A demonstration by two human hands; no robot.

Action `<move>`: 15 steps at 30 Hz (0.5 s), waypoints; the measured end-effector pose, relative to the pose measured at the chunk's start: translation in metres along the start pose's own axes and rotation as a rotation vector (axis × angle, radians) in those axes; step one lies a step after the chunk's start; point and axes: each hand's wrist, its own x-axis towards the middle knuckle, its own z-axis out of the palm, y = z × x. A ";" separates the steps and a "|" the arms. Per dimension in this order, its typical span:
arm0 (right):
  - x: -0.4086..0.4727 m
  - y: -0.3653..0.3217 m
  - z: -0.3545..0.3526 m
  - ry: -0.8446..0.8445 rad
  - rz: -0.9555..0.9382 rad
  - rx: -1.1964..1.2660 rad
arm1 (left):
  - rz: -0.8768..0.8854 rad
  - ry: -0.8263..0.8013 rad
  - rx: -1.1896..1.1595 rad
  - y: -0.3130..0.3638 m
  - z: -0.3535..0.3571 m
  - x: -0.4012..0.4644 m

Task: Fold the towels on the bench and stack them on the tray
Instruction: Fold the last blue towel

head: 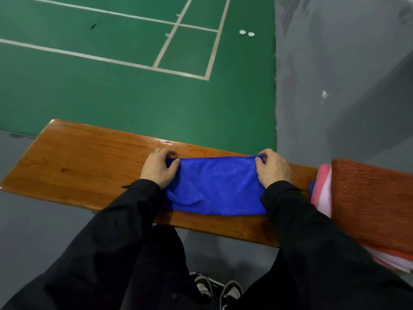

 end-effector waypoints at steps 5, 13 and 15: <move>-0.005 -0.002 0.004 0.040 0.035 0.226 | -0.214 0.244 -0.288 -0.010 -0.012 -0.046; -0.088 -0.036 0.043 0.086 -0.546 0.268 | -0.223 0.137 -0.145 -0.009 -0.004 -0.103; -0.106 -0.037 0.058 -0.060 -0.546 0.230 | -0.226 0.092 -0.140 -0.008 -0.005 -0.100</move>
